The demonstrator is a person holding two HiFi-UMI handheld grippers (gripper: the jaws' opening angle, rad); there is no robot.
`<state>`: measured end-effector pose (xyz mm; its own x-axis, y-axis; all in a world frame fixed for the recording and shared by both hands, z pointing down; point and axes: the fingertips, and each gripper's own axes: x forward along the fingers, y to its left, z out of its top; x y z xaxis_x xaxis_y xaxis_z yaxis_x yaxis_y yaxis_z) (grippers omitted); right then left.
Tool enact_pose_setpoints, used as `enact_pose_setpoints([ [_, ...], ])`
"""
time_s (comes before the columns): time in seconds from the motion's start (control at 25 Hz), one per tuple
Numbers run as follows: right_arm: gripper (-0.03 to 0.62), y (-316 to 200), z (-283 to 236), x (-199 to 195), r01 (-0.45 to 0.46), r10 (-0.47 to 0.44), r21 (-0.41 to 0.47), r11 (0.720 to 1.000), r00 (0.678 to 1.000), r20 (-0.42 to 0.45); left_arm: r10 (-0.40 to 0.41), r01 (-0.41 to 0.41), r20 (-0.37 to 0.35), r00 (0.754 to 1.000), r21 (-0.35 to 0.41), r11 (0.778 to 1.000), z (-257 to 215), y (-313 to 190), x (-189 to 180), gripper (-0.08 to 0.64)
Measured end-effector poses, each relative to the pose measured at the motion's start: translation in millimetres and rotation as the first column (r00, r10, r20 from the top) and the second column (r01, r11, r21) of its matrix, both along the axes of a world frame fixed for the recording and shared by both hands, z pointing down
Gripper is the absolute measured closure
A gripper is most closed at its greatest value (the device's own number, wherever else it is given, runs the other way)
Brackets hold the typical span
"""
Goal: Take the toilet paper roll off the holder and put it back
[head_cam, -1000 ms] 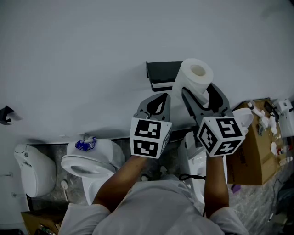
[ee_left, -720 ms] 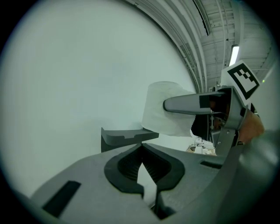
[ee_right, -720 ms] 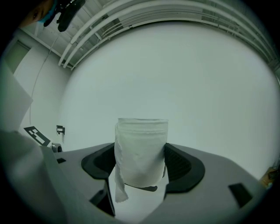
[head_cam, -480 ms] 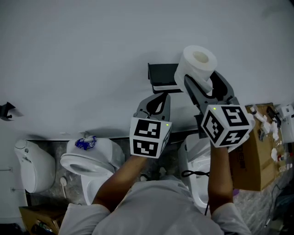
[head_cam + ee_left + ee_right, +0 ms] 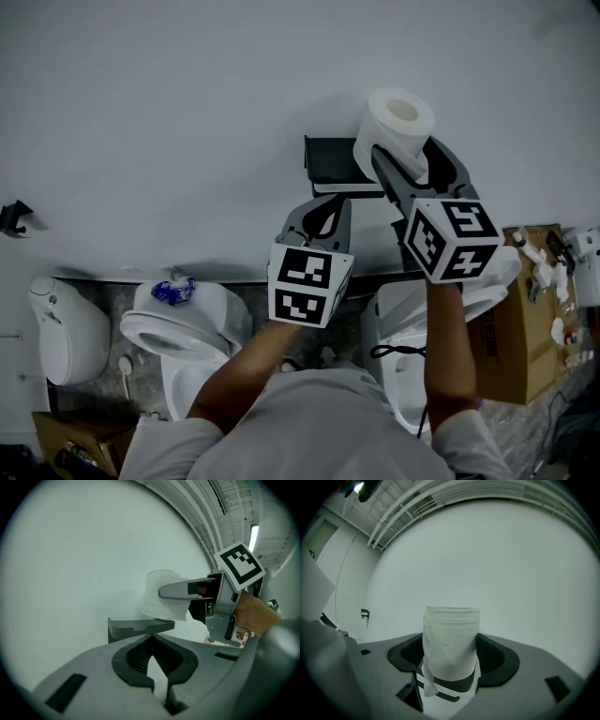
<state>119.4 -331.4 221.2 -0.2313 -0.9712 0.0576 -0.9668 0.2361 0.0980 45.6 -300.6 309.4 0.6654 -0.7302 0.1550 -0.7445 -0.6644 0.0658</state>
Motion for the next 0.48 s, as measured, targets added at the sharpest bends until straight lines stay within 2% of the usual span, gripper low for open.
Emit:
enact_pose_setpoints([
  [0.48,0.258,-28,25,7,0.008,-0.007,-0.057,0.998,1.000,0.008,-0.022,0.022,0.011,1.000,-0.007,1.000,6,-10,2,0.555],
])
